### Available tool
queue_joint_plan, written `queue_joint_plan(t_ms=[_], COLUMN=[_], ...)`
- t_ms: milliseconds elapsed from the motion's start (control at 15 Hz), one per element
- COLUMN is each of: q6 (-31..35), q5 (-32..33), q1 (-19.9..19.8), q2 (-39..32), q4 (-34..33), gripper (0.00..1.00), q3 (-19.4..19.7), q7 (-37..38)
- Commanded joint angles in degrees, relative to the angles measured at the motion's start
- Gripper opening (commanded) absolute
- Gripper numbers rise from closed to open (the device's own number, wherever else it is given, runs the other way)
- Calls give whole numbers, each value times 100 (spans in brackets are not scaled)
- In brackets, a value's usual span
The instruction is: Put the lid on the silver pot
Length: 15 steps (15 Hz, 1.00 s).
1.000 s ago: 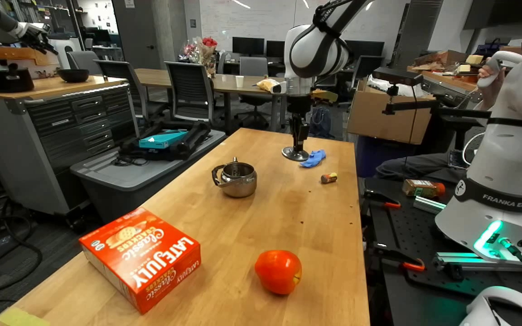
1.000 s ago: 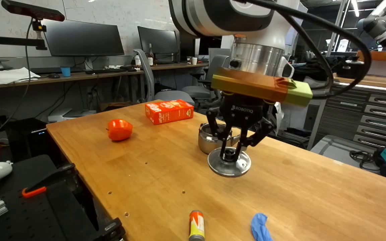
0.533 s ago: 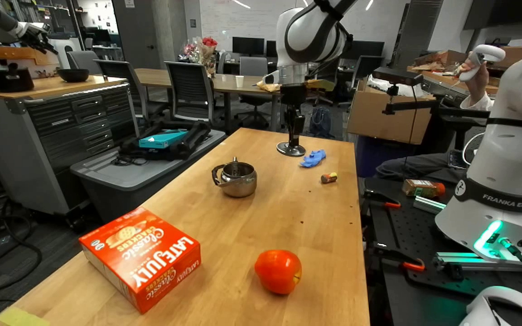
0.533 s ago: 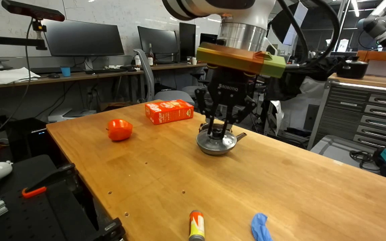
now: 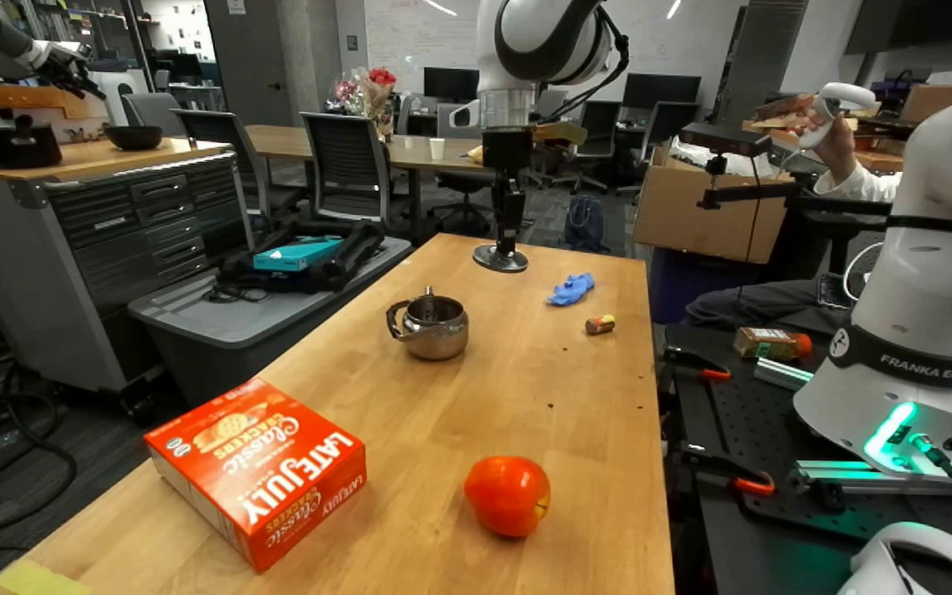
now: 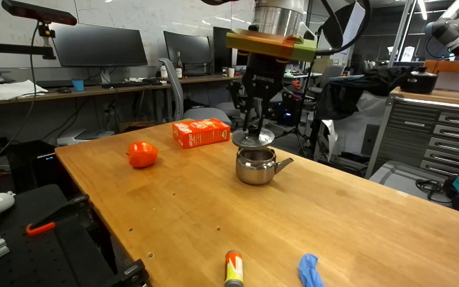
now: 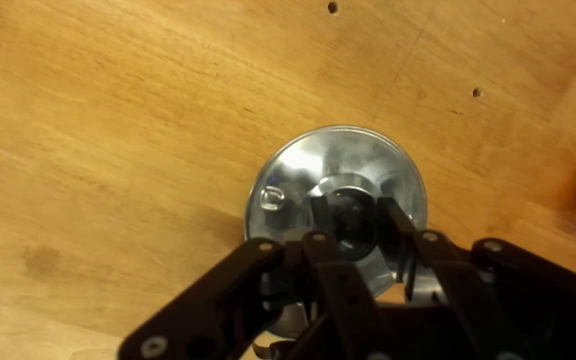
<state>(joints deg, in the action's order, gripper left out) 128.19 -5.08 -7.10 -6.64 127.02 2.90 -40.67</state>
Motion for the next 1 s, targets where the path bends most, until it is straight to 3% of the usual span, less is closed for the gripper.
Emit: queue_joint_plan(t_ms=[0, 933], q6=[-360, -657], q5=[-146, -686], q1=[127, 32], q2=[-178, -1510], q4=[-512, -2151], gripper=[7, 7], q3=[-99, -327], q7=[360, 956])
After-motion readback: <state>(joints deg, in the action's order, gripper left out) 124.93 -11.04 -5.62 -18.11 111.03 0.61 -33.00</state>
